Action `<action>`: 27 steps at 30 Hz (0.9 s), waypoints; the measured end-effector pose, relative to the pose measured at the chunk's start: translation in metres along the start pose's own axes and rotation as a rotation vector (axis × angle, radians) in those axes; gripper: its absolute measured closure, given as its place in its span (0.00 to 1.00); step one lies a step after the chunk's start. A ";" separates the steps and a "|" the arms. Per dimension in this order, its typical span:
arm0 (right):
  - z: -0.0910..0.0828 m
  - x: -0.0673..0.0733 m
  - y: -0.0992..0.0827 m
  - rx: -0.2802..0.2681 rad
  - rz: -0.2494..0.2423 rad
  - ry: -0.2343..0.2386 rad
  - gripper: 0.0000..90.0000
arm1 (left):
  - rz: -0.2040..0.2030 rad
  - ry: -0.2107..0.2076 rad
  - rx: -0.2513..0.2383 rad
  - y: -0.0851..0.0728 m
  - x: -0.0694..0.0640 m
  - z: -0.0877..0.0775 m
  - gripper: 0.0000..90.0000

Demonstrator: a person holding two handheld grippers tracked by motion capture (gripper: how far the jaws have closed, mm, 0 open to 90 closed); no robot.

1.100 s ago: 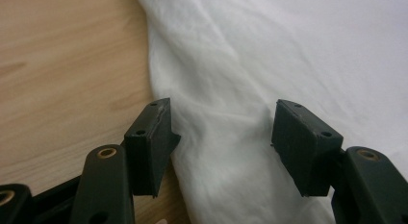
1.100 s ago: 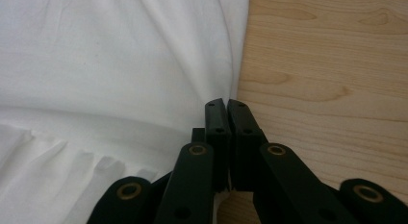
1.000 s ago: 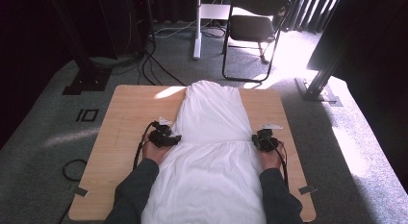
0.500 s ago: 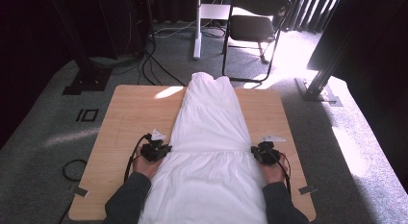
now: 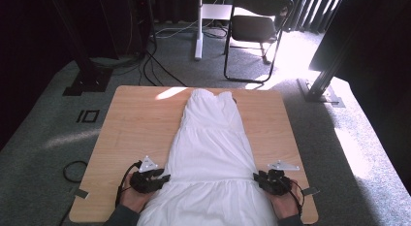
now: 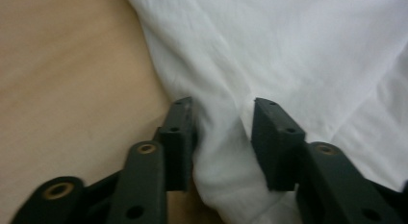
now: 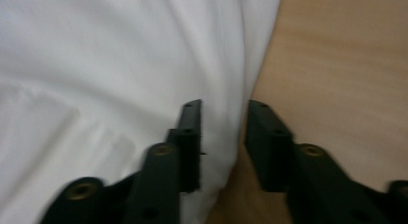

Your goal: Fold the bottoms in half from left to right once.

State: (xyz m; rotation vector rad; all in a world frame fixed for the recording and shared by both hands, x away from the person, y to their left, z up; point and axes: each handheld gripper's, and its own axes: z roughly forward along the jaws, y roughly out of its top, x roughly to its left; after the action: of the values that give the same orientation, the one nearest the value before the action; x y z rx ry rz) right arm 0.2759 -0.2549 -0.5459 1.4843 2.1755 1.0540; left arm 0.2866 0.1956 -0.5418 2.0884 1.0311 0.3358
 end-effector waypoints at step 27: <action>0.054 -0.018 0.108 -0.101 -0.070 -0.178 0.98 | 0.011 0.005 0.035 0.036 0.012 0.050 0.51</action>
State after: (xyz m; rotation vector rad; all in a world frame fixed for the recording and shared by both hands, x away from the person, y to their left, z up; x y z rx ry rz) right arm 0.3889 -0.2288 -0.5083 1.3905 2.0063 0.9554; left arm 0.3410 0.1650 -0.5501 2.1262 1.0355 0.3302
